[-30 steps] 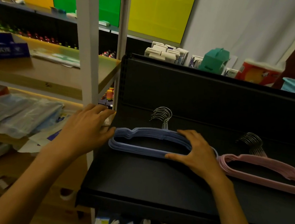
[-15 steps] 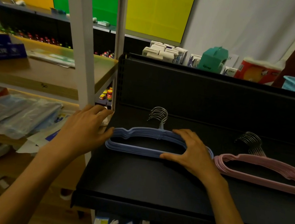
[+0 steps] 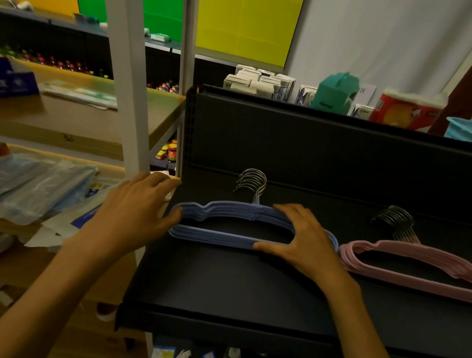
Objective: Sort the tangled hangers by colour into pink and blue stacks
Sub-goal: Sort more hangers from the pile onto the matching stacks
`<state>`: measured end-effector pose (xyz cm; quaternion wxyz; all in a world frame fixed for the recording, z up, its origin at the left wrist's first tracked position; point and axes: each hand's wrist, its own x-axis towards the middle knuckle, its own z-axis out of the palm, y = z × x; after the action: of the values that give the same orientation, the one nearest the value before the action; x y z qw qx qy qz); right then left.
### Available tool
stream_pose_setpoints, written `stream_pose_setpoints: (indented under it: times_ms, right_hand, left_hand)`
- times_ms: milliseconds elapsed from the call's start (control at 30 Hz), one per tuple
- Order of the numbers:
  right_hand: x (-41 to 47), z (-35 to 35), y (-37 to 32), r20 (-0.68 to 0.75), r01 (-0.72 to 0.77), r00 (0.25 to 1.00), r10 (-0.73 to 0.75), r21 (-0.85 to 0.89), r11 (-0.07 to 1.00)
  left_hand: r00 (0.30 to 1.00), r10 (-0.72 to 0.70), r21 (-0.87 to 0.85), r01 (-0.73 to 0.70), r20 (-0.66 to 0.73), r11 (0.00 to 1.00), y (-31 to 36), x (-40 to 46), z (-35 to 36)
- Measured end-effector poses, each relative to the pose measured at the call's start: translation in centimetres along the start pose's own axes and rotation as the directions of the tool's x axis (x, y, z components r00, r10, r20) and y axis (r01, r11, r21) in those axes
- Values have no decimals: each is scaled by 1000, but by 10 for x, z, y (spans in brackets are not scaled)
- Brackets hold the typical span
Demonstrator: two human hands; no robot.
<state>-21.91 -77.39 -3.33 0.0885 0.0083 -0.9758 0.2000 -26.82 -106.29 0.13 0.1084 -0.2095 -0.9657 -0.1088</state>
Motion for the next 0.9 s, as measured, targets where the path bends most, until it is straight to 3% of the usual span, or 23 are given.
stream_pose_setpoints:
  times_ms: [200,433,700,900]
  right_hand:
    - [-13,-20,-2,-72,-19,997,13,-84,996]
    - [-68,-63,33,-206,-185,968,146,-186,965]
    - [-151,-116,119,-302,-355,913,274,-259,898]
    - [-231,-164,205,-363,-470,858,363,-272,840]
  left_hand:
    - [997,65,8,-65,30,998,13,10,-1]
    - [977,208,15,-209,49,978,71,33,17]
    - [936,349,-4,-349,51,937,194,39,39]
    - [885,454,-70,-449,98,891,326,34,60]
